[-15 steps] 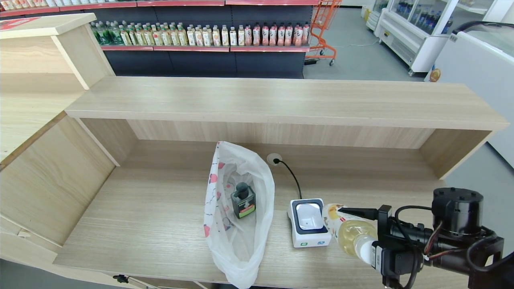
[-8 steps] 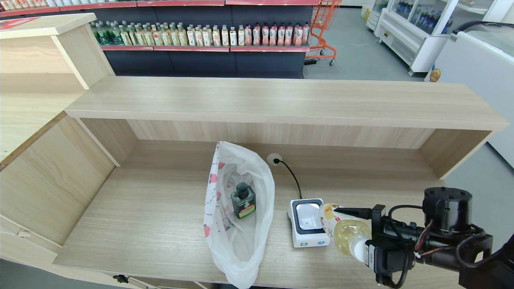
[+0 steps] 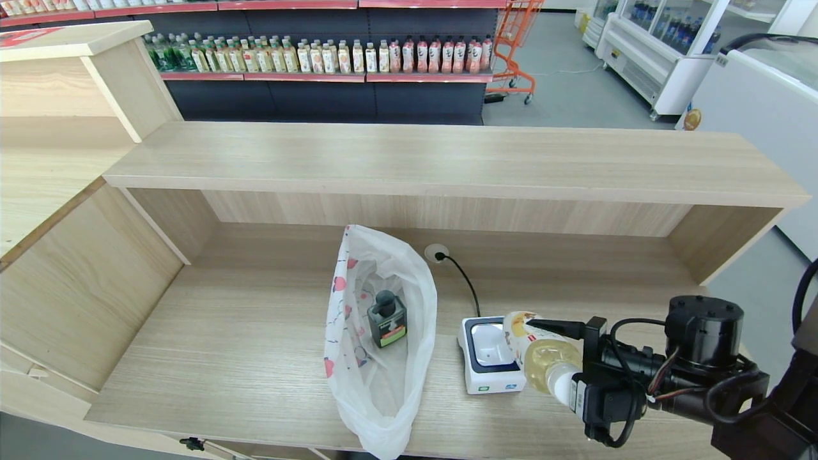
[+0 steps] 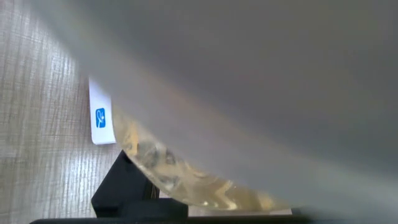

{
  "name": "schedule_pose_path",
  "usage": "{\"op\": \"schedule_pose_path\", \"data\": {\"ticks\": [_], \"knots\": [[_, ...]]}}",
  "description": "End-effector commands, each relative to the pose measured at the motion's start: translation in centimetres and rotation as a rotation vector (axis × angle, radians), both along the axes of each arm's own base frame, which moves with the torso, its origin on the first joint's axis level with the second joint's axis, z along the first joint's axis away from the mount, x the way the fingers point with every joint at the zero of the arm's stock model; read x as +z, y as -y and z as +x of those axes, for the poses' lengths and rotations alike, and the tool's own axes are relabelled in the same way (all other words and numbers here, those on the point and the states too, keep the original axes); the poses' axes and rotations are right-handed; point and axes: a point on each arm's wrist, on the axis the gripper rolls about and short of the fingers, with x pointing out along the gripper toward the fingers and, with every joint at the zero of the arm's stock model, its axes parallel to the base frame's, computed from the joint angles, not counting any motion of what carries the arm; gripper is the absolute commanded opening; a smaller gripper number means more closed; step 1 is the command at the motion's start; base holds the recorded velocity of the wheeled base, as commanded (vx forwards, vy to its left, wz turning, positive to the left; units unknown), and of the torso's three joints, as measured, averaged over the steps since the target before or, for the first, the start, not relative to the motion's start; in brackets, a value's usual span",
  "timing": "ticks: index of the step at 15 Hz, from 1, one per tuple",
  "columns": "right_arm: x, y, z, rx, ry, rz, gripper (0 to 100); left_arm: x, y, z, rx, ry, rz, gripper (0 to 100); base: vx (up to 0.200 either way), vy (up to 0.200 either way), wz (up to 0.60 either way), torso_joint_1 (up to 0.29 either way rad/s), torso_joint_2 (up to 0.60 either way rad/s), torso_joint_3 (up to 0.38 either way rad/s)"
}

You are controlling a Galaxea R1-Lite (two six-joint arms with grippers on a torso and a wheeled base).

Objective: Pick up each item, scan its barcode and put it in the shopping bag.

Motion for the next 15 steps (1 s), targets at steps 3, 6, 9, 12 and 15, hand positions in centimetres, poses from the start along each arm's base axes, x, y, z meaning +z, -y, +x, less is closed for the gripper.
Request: {"op": "schedule_pose_path", "data": {"ticks": [3, 6, 9, 12, 15], "knots": [[-1.24, -0.43, 0.40, 0.009, -0.035, -0.005, 0, -0.04, 0.00, 0.01, 0.001, -0.001, -0.001, 100, 0.000, 0.000, 0.00, 0.000, 0.00, 0.000], [-1.53, -0.55, 0.49, 0.018, -0.046, -0.005, 0, -0.04, 0.00, 0.01, 0.001, -0.001, 0.000, 100, 0.000, 0.000, 0.00, 0.000, 0.00, 0.000], [-1.69, -0.65, 0.51, 0.023, -0.053, -0.005, 0, 0.01, 0.00, -0.01, 0.001, 0.001, 0.000, 100, 0.000, 0.000, 0.00, 0.000, 0.00, 0.000], [-1.73, -0.83, 0.77, 0.029, -0.049, -0.003, 0, -0.04, 0.00, 0.01, 0.001, -0.001, 0.000, 100, 0.000, 0.000, 0.00, 0.000, 0.00, 0.000], [-2.04, -0.95, 0.74, 0.048, -0.073, 0.006, 0, 0.01, 0.00, -0.01, 0.001, 0.001, 0.000, 100, 0.000, 0.000, 0.00, 0.000, 0.00, 0.000]]}}
